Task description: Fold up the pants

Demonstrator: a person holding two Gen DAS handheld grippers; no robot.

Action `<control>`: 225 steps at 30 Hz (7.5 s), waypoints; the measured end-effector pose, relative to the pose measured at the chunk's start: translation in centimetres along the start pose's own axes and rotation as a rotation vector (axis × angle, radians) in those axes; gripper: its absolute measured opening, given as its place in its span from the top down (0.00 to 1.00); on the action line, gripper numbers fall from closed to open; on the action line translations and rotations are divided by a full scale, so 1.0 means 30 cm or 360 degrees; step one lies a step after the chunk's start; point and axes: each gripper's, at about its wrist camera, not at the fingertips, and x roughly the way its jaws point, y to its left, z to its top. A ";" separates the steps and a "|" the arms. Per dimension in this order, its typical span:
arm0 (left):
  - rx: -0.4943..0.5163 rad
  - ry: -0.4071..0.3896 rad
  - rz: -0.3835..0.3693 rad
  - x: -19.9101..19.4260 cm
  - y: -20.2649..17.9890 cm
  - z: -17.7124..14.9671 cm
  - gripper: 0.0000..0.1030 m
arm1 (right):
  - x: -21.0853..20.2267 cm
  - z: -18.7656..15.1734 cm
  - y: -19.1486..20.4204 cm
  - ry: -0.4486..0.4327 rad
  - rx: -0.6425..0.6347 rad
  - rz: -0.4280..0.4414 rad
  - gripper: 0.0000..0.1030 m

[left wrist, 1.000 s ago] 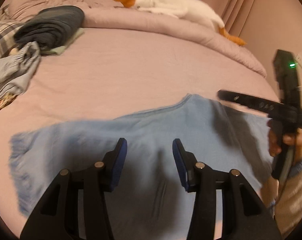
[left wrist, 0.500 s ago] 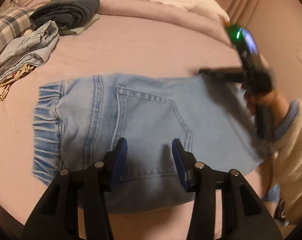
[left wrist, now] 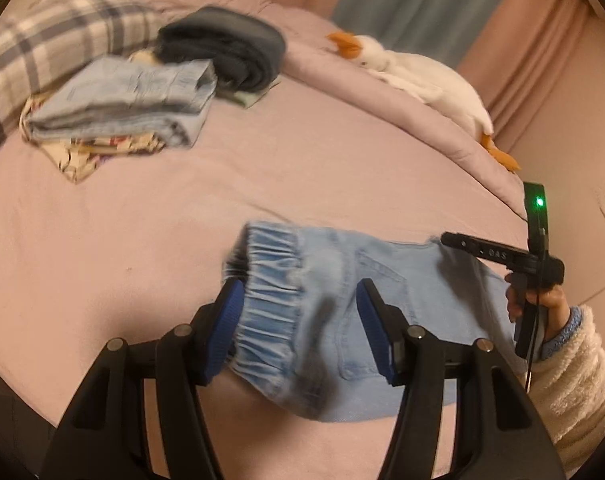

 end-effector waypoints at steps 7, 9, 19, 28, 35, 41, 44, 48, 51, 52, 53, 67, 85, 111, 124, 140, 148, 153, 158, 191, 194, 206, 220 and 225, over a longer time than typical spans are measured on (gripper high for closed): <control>-0.0043 0.0078 0.0136 0.088 0.017 -0.003 0.46 | 0.081 -0.020 0.058 0.0167 -0.0173 0.0033 0.79; -0.0082 0.0072 0.0144 0.094 0.034 -0.003 0.45 | 0.092 -0.008 0.080 0.0150 -0.0225 -0.0034 0.83; 0.0041 -0.0113 0.0366 -0.036 0.021 -0.009 0.31 | -0.029 0.016 0.024 -0.0105 0.0074 -0.0149 0.70; 0.0103 -0.0198 0.0271 -0.098 -0.044 -0.009 0.26 | -0.187 -0.164 0.072 -0.0161 0.0002 -0.0087 0.49; 0.0383 -0.0150 0.0002 -0.071 -0.244 -0.054 0.27 | -0.201 -0.304 0.188 -0.0122 -0.0078 -0.0049 0.49; 0.0619 0.0012 -0.0044 0.045 -0.376 -0.134 0.27 | -0.139 -0.323 0.247 -0.0026 -0.0174 -0.0097 0.49; 0.0690 0.0141 -0.0009 0.128 -0.399 -0.173 0.27 | -0.089 -0.333 0.232 0.0093 -0.0122 -0.0040 0.47; 0.0811 0.0287 0.0063 0.231 -0.401 -0.227 0.25 | -0.098 -0.343 0.218 0.0072 -0.0092 0.0018 0.42; 0.0833 0.0270 0.0073 0.223 -0.403 -0.228 0.24 | -0.103 -0.356 0.211 0.0076 -0.0100 -0.0009 0.42; 0.0819 0.0273 0.0068 0.221 -0.401 -0.222 0.25 | -0.112 -0.360 0.206 0.0069 -0.0085 0.0012 0.42; 0.0797 0.0276 0.0061 0.217 -0.397 -0.216 0.25 | -0.122 -0.361 0.200 0.0065 -0.0062 0.0039 0.42; 0.0676 0.0290 0.0015 0.218 -0.365 -0.194 0.25 | -0.184 -0.435 0.032 0.0027 -0.0023 -0.0187 0.42; 0.0660 0.0314 0.0109 0.198 -0.469 -0.169 0.25 | -0.508 -0.658 -0.719 -0.0278 0.0894 -0.0540 0.42; 0.0495 0.0758 -0.0557 0.425 -0.863 -0.287 0.26 | -0.653 -0.990 -0.904 -0.0723 0.1727 -0.0141 0.63; 0.0250 0.0797 -0.0845 0.384 -0.904 -0.249 0.26 | -0.718 -0.742 -0.610 -0.0723 0.0987 -0.0439 0.87; -0.0315 0.0828 -0.1180 0.491 -0.845 -0.189 0.37 | -0.442 -0.533 -0.060 -0.0499 0.0116 -0.0325 0.87; -0.0235 0.0673 -0.0954 0.448 -0.739 -0.134 0.83 | -0.410 -0.492 0.039 -0.0495 -0.0076 -0.0278 0.87; -0.0175 0.0570 -0.0827 0.400 -0.644 -0.128 0.84 | -0.368 -0.442 0.095 -0.0481 -0.0162 -0.0186 0.87; -0.0201 0.0559 -0.0741 0.407 -0.552 -0.132 0.84 | -0.329 -0.439 0.152 -0.0438 -0.0244 -0.0143 0.87; 0.0273 0.0730 -0.0553 0.455 -0.645 -0.273 0.99 | -0.208 -0.292 -0.457 -0.0027 0.0512 -0.0333 0.67; 0.0292 0.0727 -0.0562 0.438 -0.619 -0.280 0.99 | -0.212 -0.288 -0.438 -0.0038 0.0493 -0.0374 0.67; 0.0346 0.0686 -0.0503 0.434 -0.672 -0.263 0.99 | -0.390 -0.640 -0.253 -0.0175 0.0365 -0.0315 0.67; 0.0426 0.0603 -0.0471 0.416 -0.654 -0.277 0.99 | -0.416 -0.514 -0.198 -0.0197 0.0380 -0.0125 0.67; 0.0444 0.0585 -0.0475 0.400 -0.643 -0.283 0.99 | -0.283 -0.399 -0.169 -0.0148 0.0400 -0.0046 0.67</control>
